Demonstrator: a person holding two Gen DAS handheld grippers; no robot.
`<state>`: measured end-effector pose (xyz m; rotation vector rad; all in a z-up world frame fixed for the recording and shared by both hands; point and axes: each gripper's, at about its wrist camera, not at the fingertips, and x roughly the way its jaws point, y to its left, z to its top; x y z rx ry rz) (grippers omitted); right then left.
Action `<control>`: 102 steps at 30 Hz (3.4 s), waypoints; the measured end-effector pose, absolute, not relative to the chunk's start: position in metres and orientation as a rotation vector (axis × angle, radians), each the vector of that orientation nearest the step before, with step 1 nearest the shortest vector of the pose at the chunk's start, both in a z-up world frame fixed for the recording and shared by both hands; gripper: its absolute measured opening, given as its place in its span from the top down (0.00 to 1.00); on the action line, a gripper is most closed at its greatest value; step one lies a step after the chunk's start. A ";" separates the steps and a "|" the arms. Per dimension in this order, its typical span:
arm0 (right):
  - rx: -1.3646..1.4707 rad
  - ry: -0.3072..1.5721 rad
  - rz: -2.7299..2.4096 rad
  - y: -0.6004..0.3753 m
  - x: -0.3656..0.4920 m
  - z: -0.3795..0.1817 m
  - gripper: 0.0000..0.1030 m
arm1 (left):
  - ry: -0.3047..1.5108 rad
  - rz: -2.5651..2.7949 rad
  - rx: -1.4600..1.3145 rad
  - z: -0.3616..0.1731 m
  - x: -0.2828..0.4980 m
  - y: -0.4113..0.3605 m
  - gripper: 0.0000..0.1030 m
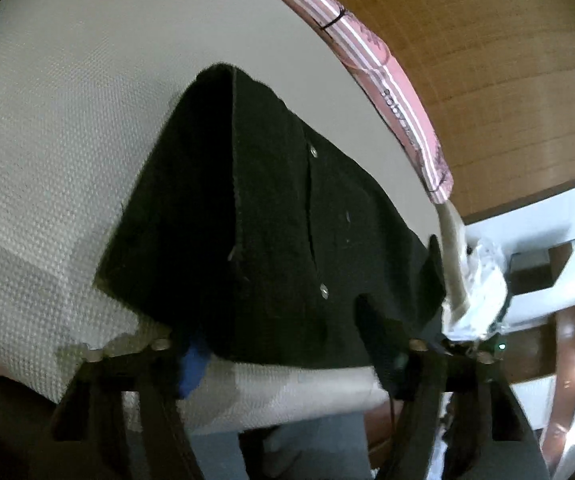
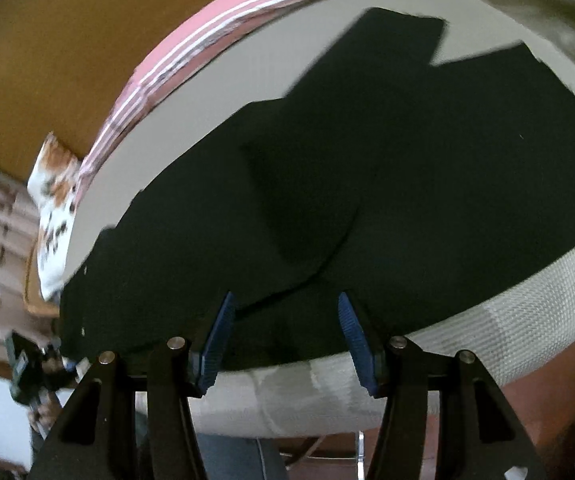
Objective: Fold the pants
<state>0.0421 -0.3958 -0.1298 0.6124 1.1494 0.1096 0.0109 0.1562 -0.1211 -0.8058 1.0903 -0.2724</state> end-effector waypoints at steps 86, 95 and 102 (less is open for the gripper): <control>0.931 1.142 0.228 -0.484 0.060 -0.174 0.59 | 0.741 -0.820 0.537 -0.105 0.013 -0.247 0.48; 0.932 1.116 0.249 -0.479 0.085 -0.162 0.92 | 0.770 -0.848 0.470 -0.108 0.017 -0.247 0.48; 0.987 1.044 0.275 -0.486 0.089 -0.137 0.93 | 0.777 -0.881 0.467 -0.114 0.015 -0.263 0.48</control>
